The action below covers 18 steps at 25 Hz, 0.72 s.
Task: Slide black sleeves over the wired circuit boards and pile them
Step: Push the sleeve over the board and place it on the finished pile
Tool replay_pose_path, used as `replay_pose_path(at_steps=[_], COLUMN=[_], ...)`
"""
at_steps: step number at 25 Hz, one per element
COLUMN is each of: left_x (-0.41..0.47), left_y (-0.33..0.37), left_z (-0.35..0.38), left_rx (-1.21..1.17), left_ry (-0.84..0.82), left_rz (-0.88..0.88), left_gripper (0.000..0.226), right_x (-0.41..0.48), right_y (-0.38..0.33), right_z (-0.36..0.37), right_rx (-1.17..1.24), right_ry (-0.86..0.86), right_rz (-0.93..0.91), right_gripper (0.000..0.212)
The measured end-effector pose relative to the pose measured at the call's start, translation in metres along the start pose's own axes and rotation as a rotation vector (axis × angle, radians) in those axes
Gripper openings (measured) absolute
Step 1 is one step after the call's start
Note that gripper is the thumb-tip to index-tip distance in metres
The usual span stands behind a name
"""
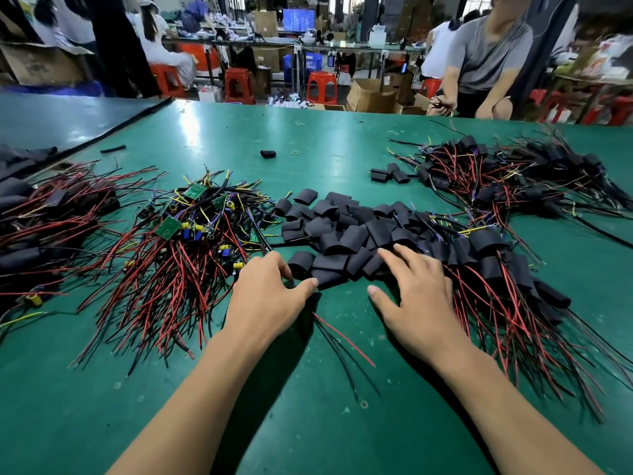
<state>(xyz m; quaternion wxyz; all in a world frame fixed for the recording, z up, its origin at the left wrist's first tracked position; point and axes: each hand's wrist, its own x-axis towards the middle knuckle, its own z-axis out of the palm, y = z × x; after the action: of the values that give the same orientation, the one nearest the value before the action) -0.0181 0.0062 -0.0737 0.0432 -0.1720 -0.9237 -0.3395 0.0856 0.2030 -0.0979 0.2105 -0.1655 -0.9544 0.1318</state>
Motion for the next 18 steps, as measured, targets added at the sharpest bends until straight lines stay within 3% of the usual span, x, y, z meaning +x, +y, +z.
replay_pose_path(at_steps=[3, 6, 9, 12, 14, 16, 18], left_x=[-0.007, -0.009, -0.004, -0.003, -0.004, -0.003, -0.004], left_y=[0.002, 0.006, 0.007, 0.011, 0.016, 0.017, 0.015], left_z=[-0.005, -0.011, -0.016, -0.018, -0.019, -0.018, -0.016], left_rx=[0.147, 0.075, -0.254, -0.823, -1.076, -1.253, -1.228], left_ry=[-0.092, -0.114, -0.129, -0.202, -0.28, -0.325, -0.315], left_rz=[-0.048, -0.076, -0.19, -0.383, -0.458, -0.521, -0.527], left_gripper=[0.047, 0.029, 0.018, 0.016, 0.012, 0.021, 0.025], right_x=[-0.002, -0.003, -0.002, -0.002, -0.002, -0.002, -0.003], right_y=[0.001, -0.003, -0.004, -0.008, -0.007, -0.006, -0.007], right_z=[0.006, 0.002, -0.002, 0.001, 0.003, 0.002, -0.002], right_rx=[-0.085, 0.012, 0.073, 0.027, 0.003, 0.052, 0.105], right_ry=[-0.078, -0.018, 0.043, -0.102, -0.16, -0.118, -0.046], right_rz=[-0.01, -0.058, -0.077, -0.09, -0.091, -0.114, -0.14], right_gripper=[0.057, 0.044, 0.041, 0.06, 0.058, 0.049, 0.037])
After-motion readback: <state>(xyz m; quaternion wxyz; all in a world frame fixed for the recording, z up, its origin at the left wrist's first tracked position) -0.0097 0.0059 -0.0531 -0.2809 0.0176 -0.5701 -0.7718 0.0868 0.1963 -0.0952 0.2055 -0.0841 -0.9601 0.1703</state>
